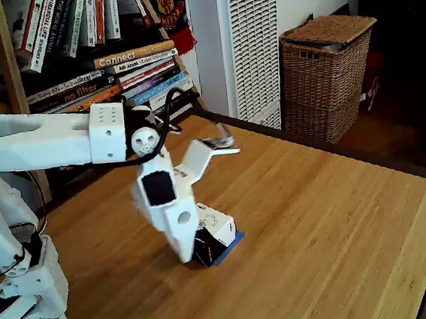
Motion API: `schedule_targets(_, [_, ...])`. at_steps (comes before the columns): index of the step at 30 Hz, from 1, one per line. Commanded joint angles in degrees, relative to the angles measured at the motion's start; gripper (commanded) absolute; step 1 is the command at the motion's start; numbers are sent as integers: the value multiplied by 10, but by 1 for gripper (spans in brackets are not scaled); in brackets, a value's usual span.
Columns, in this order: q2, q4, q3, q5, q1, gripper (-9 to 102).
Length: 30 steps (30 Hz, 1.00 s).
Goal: Push the box on top of the target
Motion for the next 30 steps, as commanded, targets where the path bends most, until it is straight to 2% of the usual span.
schedule_targets(1, [18,7,11,-39,-3,0])
schedule_targets(12, [4,-48,83,-40,-76,0])
schedule_targets(22, [3,-58,114,39,-138,0])
schedule_targets(30, [0,-116,109,111,-178,0])
